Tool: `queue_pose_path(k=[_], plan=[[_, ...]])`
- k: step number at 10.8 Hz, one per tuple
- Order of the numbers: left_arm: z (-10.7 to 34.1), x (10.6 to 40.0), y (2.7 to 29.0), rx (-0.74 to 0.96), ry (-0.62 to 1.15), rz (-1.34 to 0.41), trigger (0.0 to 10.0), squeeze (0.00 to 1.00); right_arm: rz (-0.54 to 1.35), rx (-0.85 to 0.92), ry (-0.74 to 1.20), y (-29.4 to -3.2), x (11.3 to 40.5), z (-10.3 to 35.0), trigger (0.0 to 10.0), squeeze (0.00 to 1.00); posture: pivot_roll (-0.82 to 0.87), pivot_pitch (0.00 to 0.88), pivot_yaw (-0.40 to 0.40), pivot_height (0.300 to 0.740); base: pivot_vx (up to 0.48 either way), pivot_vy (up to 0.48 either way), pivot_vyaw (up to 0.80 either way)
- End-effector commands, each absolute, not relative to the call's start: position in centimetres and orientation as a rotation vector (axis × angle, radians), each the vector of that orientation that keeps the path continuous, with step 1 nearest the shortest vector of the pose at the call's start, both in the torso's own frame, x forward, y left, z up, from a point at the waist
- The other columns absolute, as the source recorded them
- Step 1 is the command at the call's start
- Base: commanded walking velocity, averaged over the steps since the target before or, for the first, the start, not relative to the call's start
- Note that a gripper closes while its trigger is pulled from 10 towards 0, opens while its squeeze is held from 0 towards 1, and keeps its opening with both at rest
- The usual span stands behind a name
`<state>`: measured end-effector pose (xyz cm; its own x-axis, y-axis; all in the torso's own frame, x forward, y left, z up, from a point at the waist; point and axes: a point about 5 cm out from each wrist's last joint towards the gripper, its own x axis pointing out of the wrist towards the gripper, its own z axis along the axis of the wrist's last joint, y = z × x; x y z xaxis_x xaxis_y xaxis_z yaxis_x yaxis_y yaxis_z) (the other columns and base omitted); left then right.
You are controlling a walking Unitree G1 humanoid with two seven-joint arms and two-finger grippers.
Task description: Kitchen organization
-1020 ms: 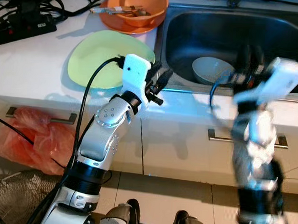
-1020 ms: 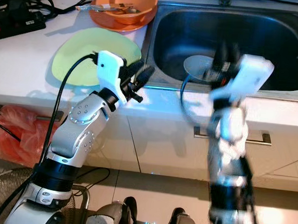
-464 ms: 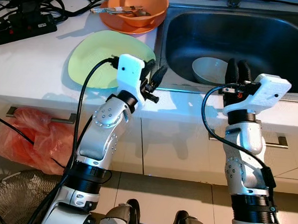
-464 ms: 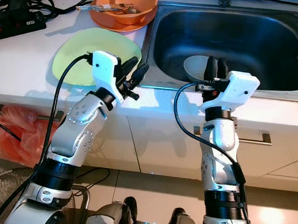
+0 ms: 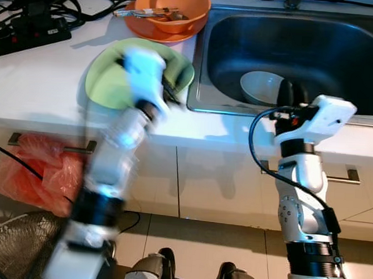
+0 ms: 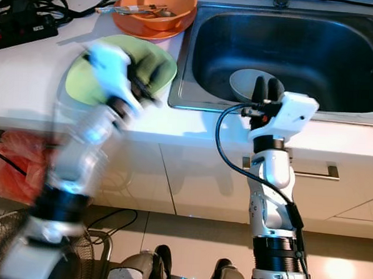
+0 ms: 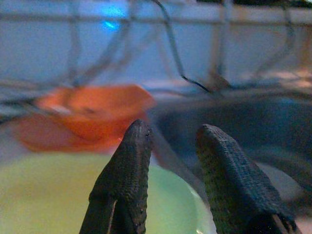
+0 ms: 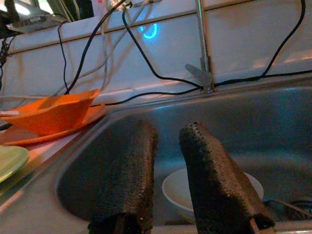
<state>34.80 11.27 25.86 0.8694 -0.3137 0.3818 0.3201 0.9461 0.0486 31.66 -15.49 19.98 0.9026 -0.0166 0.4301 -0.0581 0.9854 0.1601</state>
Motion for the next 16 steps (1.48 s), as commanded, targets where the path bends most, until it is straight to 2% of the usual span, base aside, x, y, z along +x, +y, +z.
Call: queue_pose_path(k=[1,4,5,6,9,10,14,16], plan=[[27.2,34.8,13.0,-0.024,-0.432,-0.256,10.0,0.0,0.03,0.167,-0.431,-15.3,31.7,19.8,10.0,0.0,0.09,0.191,0.074,0.74,0.0,0.0,0.0],[27.8,34.9,19.9,0.012,-0.412,-0.01,10.0,0.0,0.03,0.171,-0.425,-15.1,31.8,19.6,10.0,0.0,0.1,0.196,0.075,0.74,0.0,0.0,0.0],[27.3,34.7,21.6,0.023,-0.387,0.036,10.0,0.53,0.029,0.17,-0.421,-15.1,31.8,19.5,10.0,0.0,0.1,0.198,0.073,0.74,0.0,0.0,0.0],[26.9,34.4,23.0,0.019,-0.364,0.074,10.0,1.0,0.028,0.172,-0.419,-15.1,31.8,19.5,10.0,0.0,0.1,0.202,0.071,0.74,0.0,0.0,0.0],[26.1,33.9,25.1,-0.048,-0.314,0.143,10.0,1.0,0.034,0.175,-0.406,-15.0,31.8,19.1,10.0,0.0,0.11,0.208,0.069,0.74,0.0,0.0,0.0],[25.5,33.6,25.9,-0.143,-0.273,0.095,10.0,1.0,0.04,0.174,-0.397,-15.0,31.8,19.0,10.0,0.0,0.11,0.209,0.071,0.74,0.0,0.0,0.0],[23.7,32.6,28.0,-0.239,-0.159,0.064,10.0,1.0,0.117,0.178,-0.38,-14.4,31.8,18.8,10.0,0.0,0.11,0.206,0.074,0.74,0.0,0.0,0.0],[23.7,32.4,27.9,-0.27,-0.12,0.019,10.0,1.0,0.125,0.178,-0.376,-14.0,31.8,18.6,10.0,0.0,0.12,0.202,0.075,0.74,0.0,0.0,0.0]])
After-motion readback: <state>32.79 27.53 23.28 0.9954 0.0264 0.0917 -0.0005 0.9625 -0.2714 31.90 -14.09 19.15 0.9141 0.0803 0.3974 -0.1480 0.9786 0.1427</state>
